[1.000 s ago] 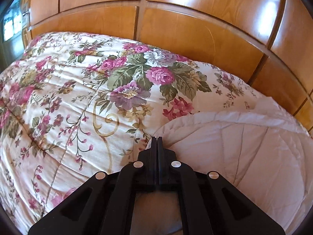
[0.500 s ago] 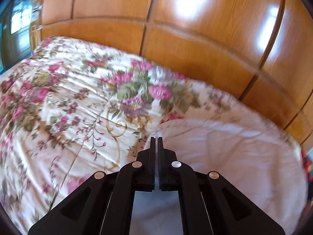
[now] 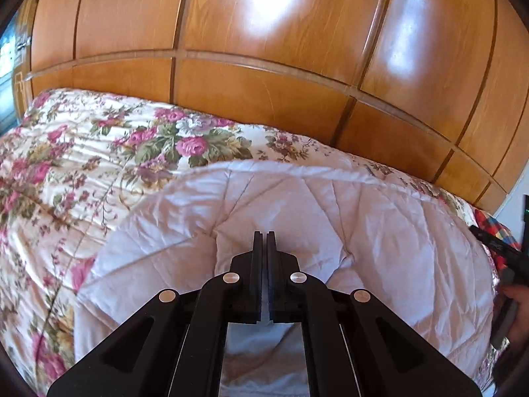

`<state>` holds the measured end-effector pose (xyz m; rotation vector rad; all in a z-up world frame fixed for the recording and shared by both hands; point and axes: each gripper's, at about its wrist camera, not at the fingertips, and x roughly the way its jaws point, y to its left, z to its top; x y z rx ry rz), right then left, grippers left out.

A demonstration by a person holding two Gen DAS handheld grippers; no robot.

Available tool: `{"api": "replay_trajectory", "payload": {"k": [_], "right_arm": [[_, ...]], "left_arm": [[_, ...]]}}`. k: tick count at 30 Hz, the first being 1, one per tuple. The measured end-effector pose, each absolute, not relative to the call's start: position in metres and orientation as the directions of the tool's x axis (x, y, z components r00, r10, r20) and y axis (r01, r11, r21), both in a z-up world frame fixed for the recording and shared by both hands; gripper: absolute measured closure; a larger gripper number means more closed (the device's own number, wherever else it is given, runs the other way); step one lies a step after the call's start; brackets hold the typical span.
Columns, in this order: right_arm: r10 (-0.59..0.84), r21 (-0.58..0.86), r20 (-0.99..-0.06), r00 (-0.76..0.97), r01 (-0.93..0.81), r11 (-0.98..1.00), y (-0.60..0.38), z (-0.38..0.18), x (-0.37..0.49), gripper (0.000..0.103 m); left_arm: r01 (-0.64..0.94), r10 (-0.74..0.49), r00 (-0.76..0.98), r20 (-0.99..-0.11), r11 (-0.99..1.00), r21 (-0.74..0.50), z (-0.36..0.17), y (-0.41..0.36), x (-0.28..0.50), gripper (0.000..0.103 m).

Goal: Fold small clothes

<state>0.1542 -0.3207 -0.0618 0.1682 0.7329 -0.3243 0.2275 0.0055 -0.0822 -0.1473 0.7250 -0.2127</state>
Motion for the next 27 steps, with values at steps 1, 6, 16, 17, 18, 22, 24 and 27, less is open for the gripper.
{"api": "replay_trajectory", "payload": {"k": [1, 6, 16, 17, 18, 22, 24, 27], "right_arm": [[-0.231, 0.022, -0.683, 0.693, 0.335, 0.942, -0.315, -0.063, 0.156, 0.029], [-0.235, 0.011, -0.693, 0.682, 0.335, 0.942, -0.313, -0.085, 0.162, 0.025], [-0.251, 0.020, -0.675, 0.693, 0.357, 0.934, -0.319, -0.101, 0.165, 0.022], [-0.254, 0.017, -0.673, 0.695, 0.358, 0.934, -0.319, -0.101, 0.165, 0.022], [-0.255, 0.017, -0.671, 0.696, 0.358, 0.934, -0.318, -0.102, 0.164, 0.022], [-0.245, 0.027, -0.674, 0.697, 0.354, 0.935, -0.320, -0.102, 0.164, 0.021], [-0.235, 0.034, -0.681, 0.694, 0.351, 0.936, -0.321, -0.099, 0.162, 0.021], [-0.227, 0.054, -0.672, 0.705, 0.351, 0.935, -0.320, -0.088, 0.149, 0.017]], "left_arm": [[0.135, -0.236, 0.726, -0.646, 0.970, -0.202, -0.085, 0.006, 0.229, 0.103], [0.113, -0.188, 0.712, -0.676, 0.982, -0.154, -0.104, 0.007, 0.238, 0.103], [0.164, -0.210, 0.725, -0.656, 0.978, -0.132, -0.127, 0.016, 0.241, 0.103], [0.166, -0.208, 0.726, -0.656, 0.978, -0.126, -0.128, 0.015, 0.241, 0.103], [0.166, -0.208, 0.727, -0.654, 0.978, -0.126, -0.128, 0.015, 0.241, 0.103], [0.169, -0.221, 0.728, -0.649, 0.975, -0.142, -0.129, 0.017, 0.239, 0.103], [0.168, -0.223, 0.729, -0.647, 0.975, -0.147, -0.128, 0.018, 0.238, 0.103], [0.157, -0.199, 0.731, -0.653, 0.980, -0.123, -0.123, 0.017, 0.233, 0.103]]}}
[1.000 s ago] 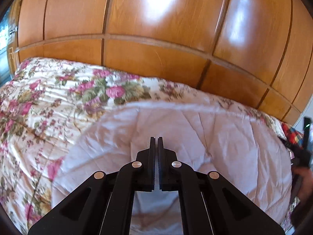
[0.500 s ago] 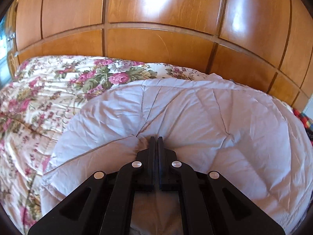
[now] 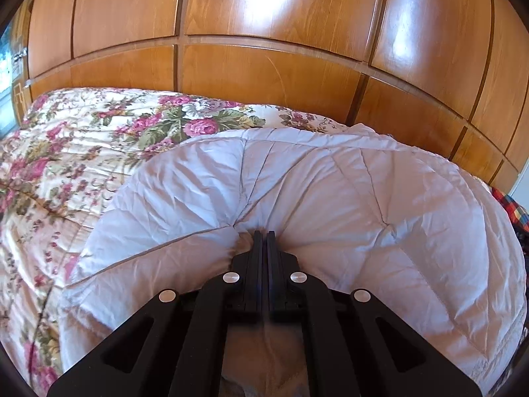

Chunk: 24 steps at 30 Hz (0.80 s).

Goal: Fold small clothes

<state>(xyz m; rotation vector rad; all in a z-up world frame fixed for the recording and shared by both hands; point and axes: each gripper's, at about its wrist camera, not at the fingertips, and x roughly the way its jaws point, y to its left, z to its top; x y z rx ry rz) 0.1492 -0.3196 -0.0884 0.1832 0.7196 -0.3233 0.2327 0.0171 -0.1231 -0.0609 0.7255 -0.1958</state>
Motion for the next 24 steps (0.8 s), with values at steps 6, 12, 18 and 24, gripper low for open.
{"api": "replay_trajectory", "payload": {"k": [6, 12, 18, 24], "right_arm": [[-0.196, 0.151, -0.642, 0.742, 0.372, 0.916, -0.317, -0.067, 0.099, 0.017], [-0.153, 0.246, -0.643, 0.750, 0.391, 0.887, -0.318, -0.066, 0.042, 0.015], [-0.115, 0.337, -0.648, 0.753, 0.419, 0.843, -0.324, -0.073, -0.002, 0.014], [-0.004, 0.508, -0.655, 0.755, 0.444, 0.738, -0.338, -0.090, -0.045, 0.014]], "left_arm": [[0.180, -0.183, 0.764, -0.618, 0.981, -0.068, -0.105, 0.011, 0.194, 0.054], [0.257, -0.328, 0.766, -0.553, 0.944, -0.205, -0.088, 0.012, 0.150, 0.026], [0.319, -0.359, 0.728, -0.584, 0.931, -0.174, -0.099, -0.005, 0.124, 0.026], [0.304, -0.355, 0.728, -0.587, 0.934, -0.188, -0.107, -0.003, 0.108, 0.026]]}}
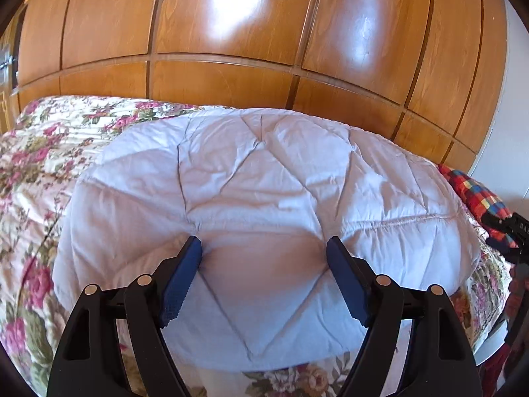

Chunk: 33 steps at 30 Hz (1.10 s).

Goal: Fold small clothes

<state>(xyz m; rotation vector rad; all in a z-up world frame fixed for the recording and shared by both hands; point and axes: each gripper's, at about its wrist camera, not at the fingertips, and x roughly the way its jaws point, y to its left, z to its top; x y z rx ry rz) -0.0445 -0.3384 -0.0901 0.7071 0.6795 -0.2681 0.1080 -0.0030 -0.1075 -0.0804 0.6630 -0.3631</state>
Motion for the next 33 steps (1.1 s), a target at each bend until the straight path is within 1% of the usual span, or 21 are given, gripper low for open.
{"api": "replay_trajectory", "payload": {"k": [3, 5, 6, 8, 9, 11, 12, 14, 16, 17, 18, 21, 22, 23, 25, 26, 28, 30, 33], "right_arm": [[0.058, 0.571, -0.660, 0.749, 0.451, 0.686, -0.340, -0.105, -0.061, 0.014], [0.106, 0.620, -0.646, 0.756, 0.438, 0.650, -0.340, -0.116, -0.069, 0.014], [0.135, 0.652, -0.632, 0.764, 0.429, 0.626, -0.339, -0.122, -0.070, 0.014], [0.162, 0.692, -0.605, 0.779, 0.414, 0.591, -0.340, -0.127, -0.069, 0.015], [0.176, 0.712, -0.584, 0.792, 0.396, 0.579, -0.338, -0.129, -0.067, 0.015], [0.204, 0.737, -0.552, 0.809, 0.358, 0.573, -0.336, -0.130, -0.062, 0.018], [0.220, 0.750, -0.534, 0.816, 0.337, 0.569, -0.334, -0.131, -0.059, 0.018], [0.237, 0.770, -0.501, 0.832, 0.304, 0.561, -0.330, -0.133, -0.051, 0.018], [0.225, 0.772, -0.496, 0.838, 0.308, 0.556, -0.327, -0.134, -0.045, 0.018], [0.215, 0.771, -0.493, 0.843, 0.309, 0.556, -0.325, -0.135, -0.042, 0.018], [0.201, 0.770, -0.489, 0.849, 0.312, 0.556, -0.324, -0.135, -0.040, 0.018], [0.176, 0.770, -0.481, 0.859, 0.318, 0.553, -0.321, -0.135, -0.038, 0.018], [0.171, 0.773, -0.475, 0.863, 0.316, 0.551, -0.321, -0.135, -0.037, 0.018], [0.171, 0.778, -0.467, 0.867, 0.312, 0.545, -0.321, -0.136, -0.037, 0.020], [0.188, 0.801, -0.450, 0.873, 0.301, 0.518, -0.323, -0.137, -0.038, 0.028], [0.198, 0.814, -0.439, 0.876, 0.294, 0.501, -0.325, -0.139, -0.039, 0.032], [0.214, 0.836, -0.423, 0.880, 0.288, 0.467, -0.328, -0.141, -0.041, 0.033], [0.220, 0.834, -0.425, 0.878, 0.286, 0.472, -0.328, -0.140, -0.041, 0.033], [0.223, 0.812, -0.439, 0.870, 0.279, 0.513, -0.322, -0.139, -0.039, 0.032]], "left_arm": [[0.310, -0.358, 0.729, -0.583, 0.933, -0.185, -0.110, 0.000, 0.098, 0.026], [0.314, -0.372, 0.726, -0.578, 0.927, -0.202, -0.112, 0.004, 0.091, 0.031], [0.314, -0.381, 0.725, -0.574, 0.924, -0.216, -0.112, 0.005, 0.089, 0.032], [0.324, -0.415, 0.721, -0.555, 0.910, -0.259, -0.109, 0.007, 0.083, 0.042], [0.334, -0.435, 0.717, -0.544, 0.900, -0.279, -0.107, 0.007, 0.081, 0.044], [0.370, -0.476, 0.705, -0.527, 0.879, -0.300, -0.101, 0.002, 0.079, 0.056], [0.390, -0.492, 0.697, -0.521, 0.870, -0.301, -0.098, -0.002, 0.077, 0.057], [0.437, -0.528, 0.674, -0.517, 0.849, -0.297, -0.093, -0.013, 0.074, 0.074], [0.479, -0.564, 0.648, -0.512, 0.824, -0.303, -0.089, -0.025, 0.072, 0.078], [0.496, -0.577, 0.638, -0.509, 0.814, -0.302, -0.087, -0.031, 0.072, 0.084], [0.513, -0.586, 0.631, -0.509, 0.807, -0.293, -0.085, -0.038, 0.072, 0.087], [0.549, -0.598, 0.623, -0.504, 0.793, -0.262, -0.078, -0.058, 0.071, 0.091], [0.560, -0.603, 0.621, -0.501, 0.788, -0.254, -0.076, -0.064, 0.072, 0.097], [0.572, -0.606, 0.618, -0.500, 0.784, -0.243, -0.075, -0.072, 0.075, 0.097], [0.578, -0.605, 0.614, -0.507, 0.782, -0.233, -0.077, -0.084, 0.082, 0.097], [0.576, -0.593, 0.607, -0.529, 0.787, -0.221, -0.083, -0.092, 0.088, 0.097], [0.550, -0.551, 0.586, -0.595, 0.809, -0.207, -0.102, -0.103, 0.101, 0.097], [0.521, -0.546, 0.549, -0.633, 0.816, -0.252, -0.121, -0.103, 0.111, 0.097], [0.478, -0.581, 0.509, -0.635, 0.805, -0.353, -0.136, -0.093, 0.123, 0.099]]}}
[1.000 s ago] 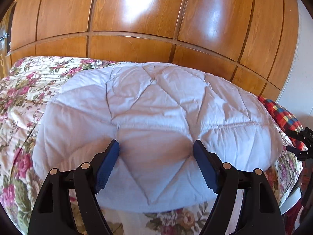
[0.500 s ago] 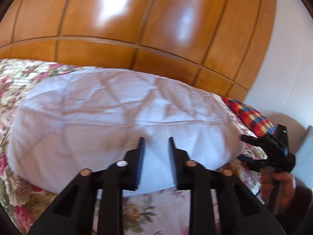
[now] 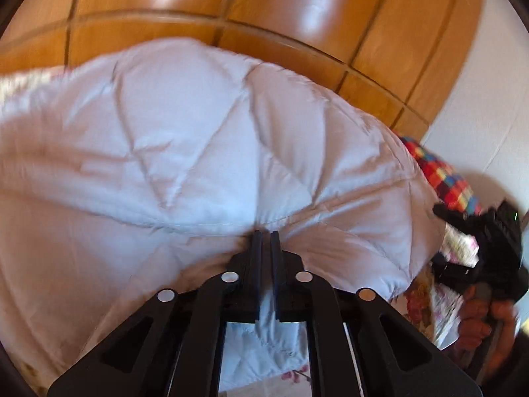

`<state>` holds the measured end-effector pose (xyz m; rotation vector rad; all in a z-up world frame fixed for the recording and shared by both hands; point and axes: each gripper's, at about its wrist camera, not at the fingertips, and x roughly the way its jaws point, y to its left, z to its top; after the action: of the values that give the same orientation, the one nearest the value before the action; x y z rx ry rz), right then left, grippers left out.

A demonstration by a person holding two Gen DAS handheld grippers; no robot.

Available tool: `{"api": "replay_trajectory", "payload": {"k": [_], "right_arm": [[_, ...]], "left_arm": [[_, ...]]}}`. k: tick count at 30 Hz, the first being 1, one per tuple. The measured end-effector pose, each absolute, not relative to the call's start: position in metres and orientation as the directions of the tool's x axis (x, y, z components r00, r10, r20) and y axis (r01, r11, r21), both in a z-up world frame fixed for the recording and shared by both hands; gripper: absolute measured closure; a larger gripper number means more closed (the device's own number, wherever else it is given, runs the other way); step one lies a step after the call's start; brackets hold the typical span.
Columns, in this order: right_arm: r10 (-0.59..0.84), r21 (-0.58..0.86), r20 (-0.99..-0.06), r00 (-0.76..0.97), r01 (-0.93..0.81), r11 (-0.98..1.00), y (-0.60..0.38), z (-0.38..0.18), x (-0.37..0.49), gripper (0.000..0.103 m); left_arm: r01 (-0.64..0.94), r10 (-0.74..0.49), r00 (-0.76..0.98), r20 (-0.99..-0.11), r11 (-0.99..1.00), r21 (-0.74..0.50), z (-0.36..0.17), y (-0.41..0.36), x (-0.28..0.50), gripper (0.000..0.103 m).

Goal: Fold small clothes

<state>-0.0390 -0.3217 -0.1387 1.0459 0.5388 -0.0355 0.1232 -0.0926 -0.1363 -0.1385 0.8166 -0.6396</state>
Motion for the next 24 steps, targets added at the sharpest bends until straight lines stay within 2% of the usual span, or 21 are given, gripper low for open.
{"api": "replay_trajectory", "payload": {"k": [3, 10, 12, 14, 16, 19, 24], "right_arm": [[0.210, 0.788, -0.450, 0.868, 0.274, 0.552, -0.315, -0.138, -0.032, 0.030], [0.187, 0.831, -0.385, 0.904, 0.251, 0.497, -0.320, -0.143, -0.011, 0.032], [0.193, 0.853, -0.368, 0.910, 0.247, 0.460, -0.325, -0.146, -0.003, 0.039], [0.205, 0.880, -0.361, 0.910, 0.259, 0.398, -0.332, -0.152, 0.007, 0.062], [0.219, 0.900, -0.339, 0.915, 0.248, 0.358, -0.336, -0.155, 0.011, 0.074], [0.209, 0.883, -0.346, 0.915, 0.242, 0.402, -0.338, -0.145, 0.009, 0.083], [0.187, 0.881, -0.318, 0.929, 0.217, 0.420, -0.351, -0.120, -0.010, 0.085]], "left_arm": [[0.485, -0.587, 0.508, -0.630, 0.799, -0.354, -0.138, -0.092, 0.124, 0.100], [0.504, -0.585, 0.529, -0.616, 0.799, -0.326, -0.143, -0.093, 0.119, 0.100], [0.506, -0.592, 0.524, -0.612, 0.795, -0.335, -0.144, -0.092, 0.121, 0.100], [0.508, -0.600, 0.520, -0.608, 0.789, -0.344, -0.143, -0.090, 0.122, 0.100], [0.509, -0.602, 0.517, -0.609, 0.788, -0.346, -0.143, -0.091, 0.122, 0.100], [0.512, -0.605, 0.512, -0.610, 0.785, -0.350, -0.143, -0.091, 0.123, 0.100], [0.517, -0.637, 0.494, -0.592, 0.762, -0.389, -0.129, -0.083, 0.118, 0.100]]}}
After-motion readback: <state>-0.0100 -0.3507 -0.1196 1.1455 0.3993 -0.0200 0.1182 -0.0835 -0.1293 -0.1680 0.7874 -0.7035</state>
